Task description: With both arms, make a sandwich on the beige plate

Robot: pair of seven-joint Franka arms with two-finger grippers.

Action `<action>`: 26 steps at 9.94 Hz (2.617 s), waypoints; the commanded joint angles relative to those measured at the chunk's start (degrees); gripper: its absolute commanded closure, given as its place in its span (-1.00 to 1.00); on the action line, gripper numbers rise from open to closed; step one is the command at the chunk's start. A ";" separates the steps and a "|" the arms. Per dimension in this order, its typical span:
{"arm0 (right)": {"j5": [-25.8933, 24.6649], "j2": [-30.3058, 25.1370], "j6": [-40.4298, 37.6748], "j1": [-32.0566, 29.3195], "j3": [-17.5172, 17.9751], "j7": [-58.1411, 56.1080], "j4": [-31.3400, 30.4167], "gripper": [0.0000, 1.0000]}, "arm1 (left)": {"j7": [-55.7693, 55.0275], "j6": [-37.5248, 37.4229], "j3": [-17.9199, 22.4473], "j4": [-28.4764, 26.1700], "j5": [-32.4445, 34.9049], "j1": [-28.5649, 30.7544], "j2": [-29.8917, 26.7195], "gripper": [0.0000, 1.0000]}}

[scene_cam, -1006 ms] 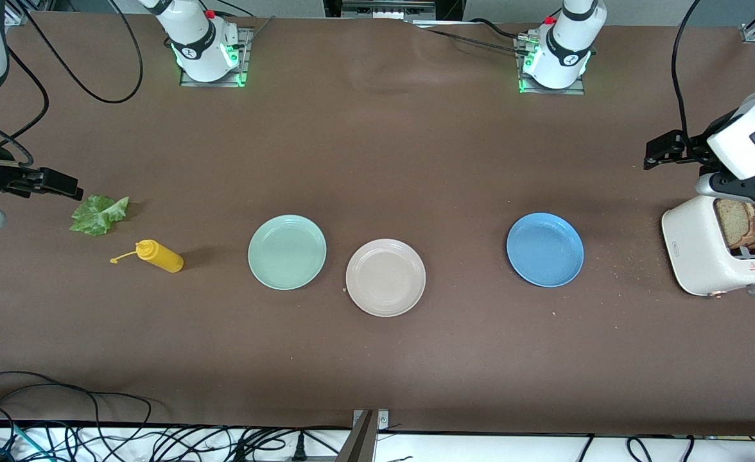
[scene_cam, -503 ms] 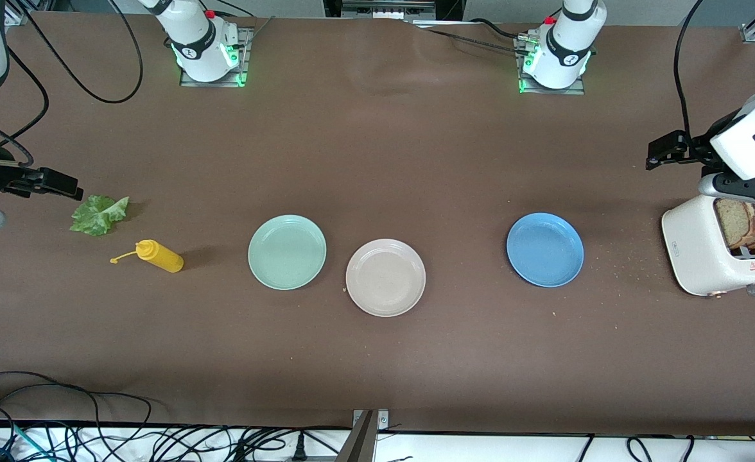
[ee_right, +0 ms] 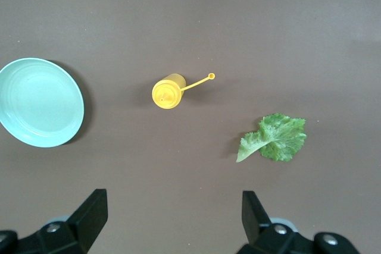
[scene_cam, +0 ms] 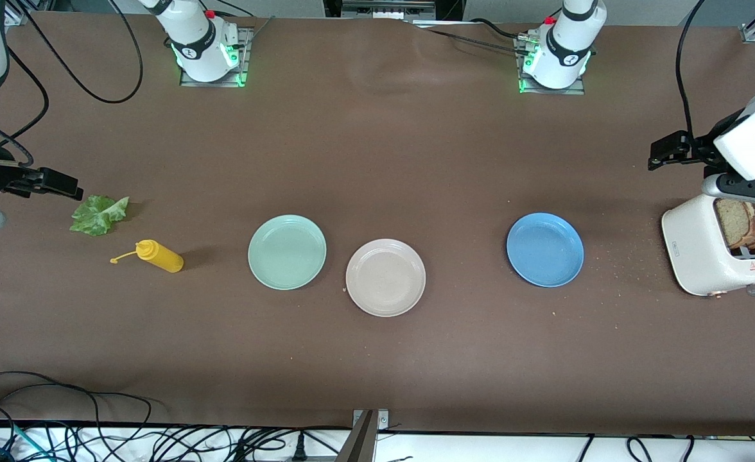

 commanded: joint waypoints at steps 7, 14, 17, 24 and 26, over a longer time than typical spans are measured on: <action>0.72 -0.79 -0.01 -0.35 0.32 0.15 -0.51 -1.00 | 0.20 -0.32 0.91 -0.02 2.09 1.46 -0.45 -1.00; 0.72 -0.79 0.08 -0.35 0.32 0.06 -0.51 -1.00 | 0.29 -0.32 0.73 0.07 2.09 1.37 -0.45 -1.00; 0.72 -0.79 -0.01 -0.35 0.32 0.06 -0.51 -1.00 | 0.29 -0.32 0.73 0.07 2.09 1.37 -0.45 -1.00; 0.72 -0.79 -0.01 -0.35 0.32 0.15 -0.51 -1.00 | 0.20 -0.32 0.73 0.07 2.00 1.37 -0.45 -1.00; 0.72 -0.79 -0.01 -0.35 0.32 0.24 -0.51 -1.00 | 0.20 -0.32 0.73 0.07 2.09 1.37 -0.45 -1.00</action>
